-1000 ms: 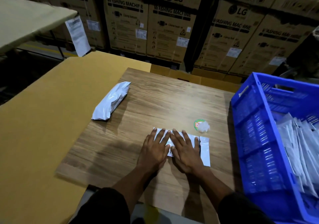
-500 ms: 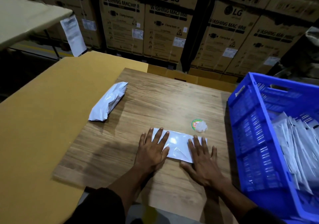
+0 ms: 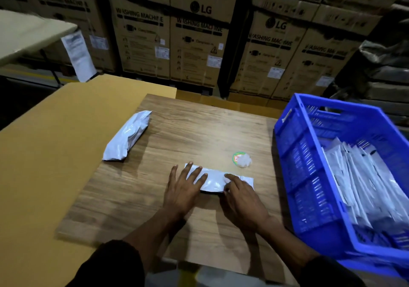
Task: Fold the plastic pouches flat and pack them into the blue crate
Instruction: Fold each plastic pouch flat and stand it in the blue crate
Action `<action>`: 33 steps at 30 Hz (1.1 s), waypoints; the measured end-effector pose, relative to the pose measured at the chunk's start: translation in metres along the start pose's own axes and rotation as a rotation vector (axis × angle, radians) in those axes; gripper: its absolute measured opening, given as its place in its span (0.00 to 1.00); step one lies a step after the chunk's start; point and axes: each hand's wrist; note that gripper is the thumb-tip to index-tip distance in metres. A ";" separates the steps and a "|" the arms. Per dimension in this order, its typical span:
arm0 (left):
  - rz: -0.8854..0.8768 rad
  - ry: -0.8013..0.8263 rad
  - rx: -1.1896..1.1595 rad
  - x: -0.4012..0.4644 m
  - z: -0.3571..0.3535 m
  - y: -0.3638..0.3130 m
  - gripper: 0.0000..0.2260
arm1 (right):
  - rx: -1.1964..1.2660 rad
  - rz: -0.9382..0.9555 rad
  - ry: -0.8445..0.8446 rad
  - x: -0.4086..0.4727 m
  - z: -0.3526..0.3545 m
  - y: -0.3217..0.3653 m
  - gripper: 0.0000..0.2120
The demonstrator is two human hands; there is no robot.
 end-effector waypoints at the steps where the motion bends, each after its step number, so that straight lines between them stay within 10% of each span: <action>1: 0.021 -0.006 -0.003 0.005 0.002 0.002 0.24 | -0.052 0.054 -0.030 -0.004 0.004 0.004 0.16; 6: -0.041 0.110 -0.017 0.022 0.012 0.018 0.27 | -0.306 0.442 0.073 -0.012 0.018 0.019 0.17; 12: -0.028 0.180 -0.060 0.038 0.030 0.019 0.23 | -0.298 0.328 0.290 0.018 0.018 0.014 0.09; 19: 0.371 0.030 -0.211 -0.002 0.029 -0.004 0.36 | -0.131 0.150 0.169 0.035 0.061 0.000 0.14; 25: 0.281 0.263 -0.020 -0.023 -0.001 -0.027 0.30 | -0.013 -0.053 -0.004 0.027 0.078 -0.037 0.20; 33: 0.167 0.146 -0.063 0.036 0.011 -0.049 0.27 | 0.112 -0.061 -0.253 0.013 0.129 -0.068 0.19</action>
Point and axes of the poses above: each hand's wrist, its own x-axis towards the middle knuckle, its own z-axis out of the back of the hand, y = z × x, and after that the axes turned 5 degrees about -y, right-handed
